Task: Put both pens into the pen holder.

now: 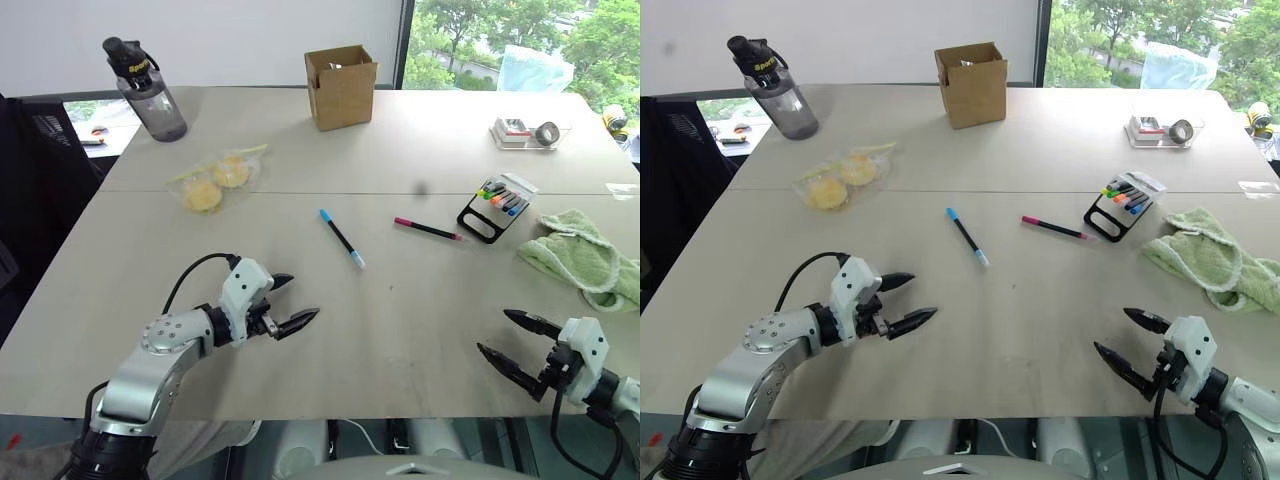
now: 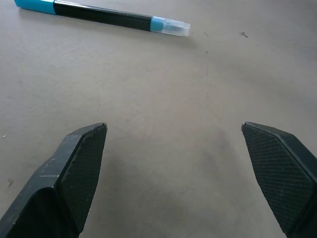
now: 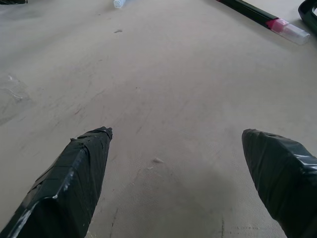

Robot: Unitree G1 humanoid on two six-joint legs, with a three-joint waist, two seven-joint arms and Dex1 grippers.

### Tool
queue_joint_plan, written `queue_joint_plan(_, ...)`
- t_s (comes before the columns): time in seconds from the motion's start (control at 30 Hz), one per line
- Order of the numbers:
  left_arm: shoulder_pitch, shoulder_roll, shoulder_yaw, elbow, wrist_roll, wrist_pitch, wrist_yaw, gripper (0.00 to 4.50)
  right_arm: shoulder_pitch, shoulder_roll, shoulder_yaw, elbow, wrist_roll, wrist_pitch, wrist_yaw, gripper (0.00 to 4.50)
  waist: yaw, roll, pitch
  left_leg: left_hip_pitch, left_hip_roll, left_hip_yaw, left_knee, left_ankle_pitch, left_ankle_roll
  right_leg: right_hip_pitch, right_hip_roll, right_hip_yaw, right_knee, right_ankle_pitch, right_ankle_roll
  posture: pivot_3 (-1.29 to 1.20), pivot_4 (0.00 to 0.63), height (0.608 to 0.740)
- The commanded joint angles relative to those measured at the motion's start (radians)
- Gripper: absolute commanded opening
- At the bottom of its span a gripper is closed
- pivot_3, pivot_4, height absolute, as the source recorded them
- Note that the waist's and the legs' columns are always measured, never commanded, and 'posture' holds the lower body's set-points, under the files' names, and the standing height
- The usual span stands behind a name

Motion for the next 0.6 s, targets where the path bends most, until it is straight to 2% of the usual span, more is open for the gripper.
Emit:
queue_joint_plan(0.03,0.007,-0.018,-0.006,-0.062,-0.007,-0.009,0.02,4.49,-0.027,-0.025,-0.03,-0.038,0.024,0.019,-0.005,4.5,0.0,0.0,0.0,0.0,0.0,0.0,0.0,0.0,0.0,0.0,0.0,0.0,0.0,0.0,0.0,0.0,0.15,0.736)
queue_joint_plan(0.37,0.0,-0.08,-0.002,-0.132,-0.018,0.036,0.121,4.49,-0.077,-0.049,-0.031,-0.021,0.044,0.056,0.02,4.5,0.001,0.0,0.0,-0.001,0.0,-0.001,0.0,0.0,0.0,0.0,0.001,-0.001,0.0,0.0,0.0,0.0,0.15,0.736)
queue_joint_plan(0.6,-0.032,-0.122,0.016,-0.168,-0.087,0.104,0.162,4.49,-0.123,-0.05,-0.052,0.007,0.071,0.055,0.041,4.5,-0.001,0.0,0.0,0.0,0.0,0.0,0.0,0.0,0.0,0.0,0.0,0.0,0.001,0.0,0.0,0.0,0.15,0.736)
